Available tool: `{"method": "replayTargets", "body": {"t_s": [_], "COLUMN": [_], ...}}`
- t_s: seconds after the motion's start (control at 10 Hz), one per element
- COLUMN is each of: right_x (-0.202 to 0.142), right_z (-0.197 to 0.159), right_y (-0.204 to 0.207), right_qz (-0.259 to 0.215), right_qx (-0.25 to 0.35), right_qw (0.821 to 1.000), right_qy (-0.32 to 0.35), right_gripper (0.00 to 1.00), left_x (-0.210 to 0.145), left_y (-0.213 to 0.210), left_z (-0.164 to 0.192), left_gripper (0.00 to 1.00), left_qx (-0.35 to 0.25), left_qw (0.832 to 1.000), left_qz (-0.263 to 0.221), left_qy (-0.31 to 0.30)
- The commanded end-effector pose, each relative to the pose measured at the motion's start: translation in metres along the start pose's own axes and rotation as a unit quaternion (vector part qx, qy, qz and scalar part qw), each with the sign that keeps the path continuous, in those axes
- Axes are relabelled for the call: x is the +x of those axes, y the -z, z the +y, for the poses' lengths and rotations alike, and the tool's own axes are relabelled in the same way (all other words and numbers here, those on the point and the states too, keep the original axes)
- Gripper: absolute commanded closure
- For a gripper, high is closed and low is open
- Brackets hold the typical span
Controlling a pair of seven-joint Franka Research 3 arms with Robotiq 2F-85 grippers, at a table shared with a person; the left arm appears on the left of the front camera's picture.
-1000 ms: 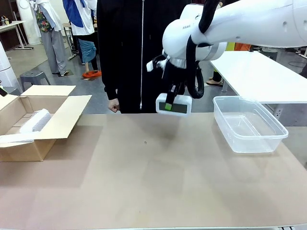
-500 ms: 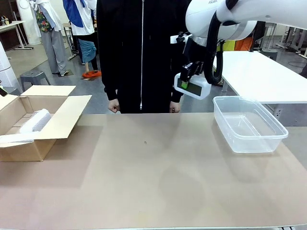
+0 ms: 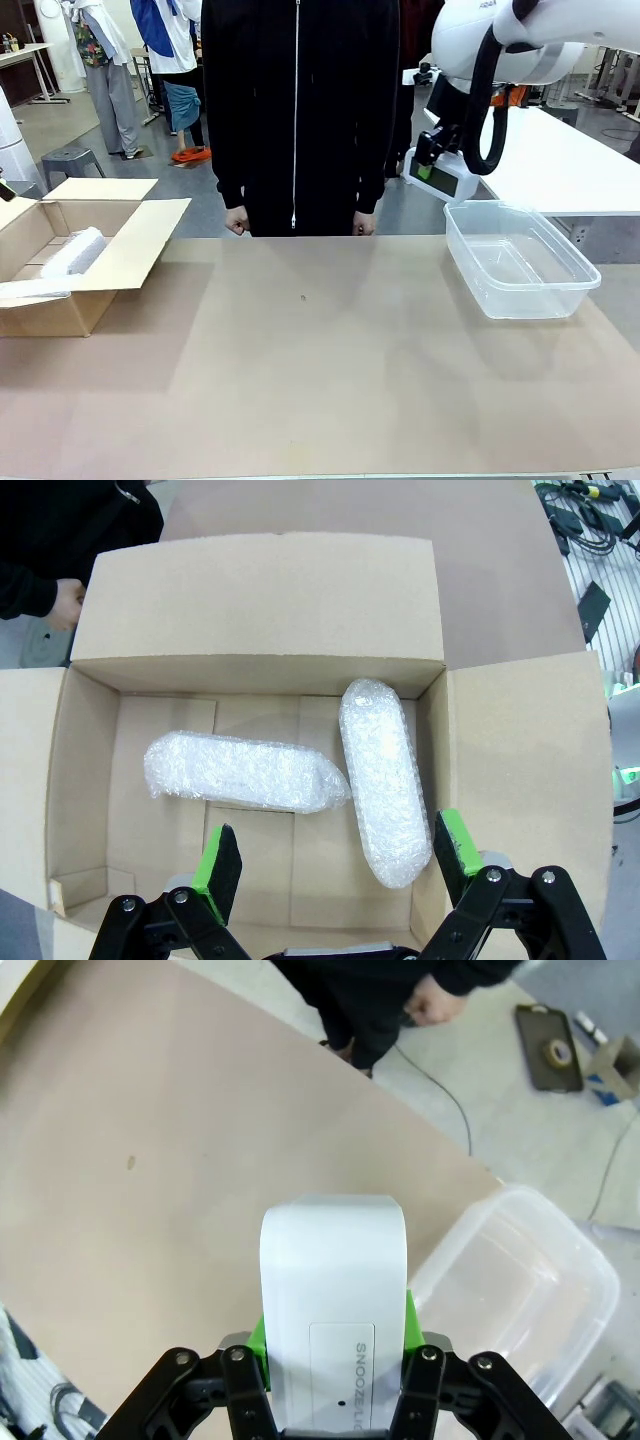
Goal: Separate and place wrapped and unwrapped clocks.
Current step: If the picked Digital clock is wrapped, place it in the Package Box ; if not, place it in the Organizing box.
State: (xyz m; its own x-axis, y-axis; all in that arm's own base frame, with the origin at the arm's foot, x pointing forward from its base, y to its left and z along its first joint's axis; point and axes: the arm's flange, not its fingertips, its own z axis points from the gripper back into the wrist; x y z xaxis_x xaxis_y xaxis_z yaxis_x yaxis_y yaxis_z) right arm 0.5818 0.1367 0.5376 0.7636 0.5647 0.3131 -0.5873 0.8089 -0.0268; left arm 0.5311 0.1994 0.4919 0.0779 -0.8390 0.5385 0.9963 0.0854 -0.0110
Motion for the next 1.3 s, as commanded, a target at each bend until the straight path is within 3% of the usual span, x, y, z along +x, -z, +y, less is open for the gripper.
{"method": "replayTargets", "body": {"t_s": [0.0,0.5,1.2], "right_x": [-0.023,-0.066,-0.086], "right_z": [-0.016,-0.095,-0.139], "right_y": [0.006,0.017,0.106], "right_qz": [-0.010,-0.047,0.037], "right_qx": [-0.018,-0.023,-0.023], "right_qw": [0.999,0.983,0.967], "right_qy": [0.045,0.177,0.253], "right_gripper": [0.50,0.50,0.50], "left_x": [0.000,0.000,0.000], "left_y": [-0.001,-0.001,-0.001], "left_z": [-0.001,-0.001,-0.001], "left_gripper": [0.00,0.00,0.00], "left_qx": [-0.001,-0.001,-0.001], "left_qw": [1.000,1.000,1.000], "left_qz": [0.005,0.005,0.005], "left_qy": [0.001,0.001,0.001]}}
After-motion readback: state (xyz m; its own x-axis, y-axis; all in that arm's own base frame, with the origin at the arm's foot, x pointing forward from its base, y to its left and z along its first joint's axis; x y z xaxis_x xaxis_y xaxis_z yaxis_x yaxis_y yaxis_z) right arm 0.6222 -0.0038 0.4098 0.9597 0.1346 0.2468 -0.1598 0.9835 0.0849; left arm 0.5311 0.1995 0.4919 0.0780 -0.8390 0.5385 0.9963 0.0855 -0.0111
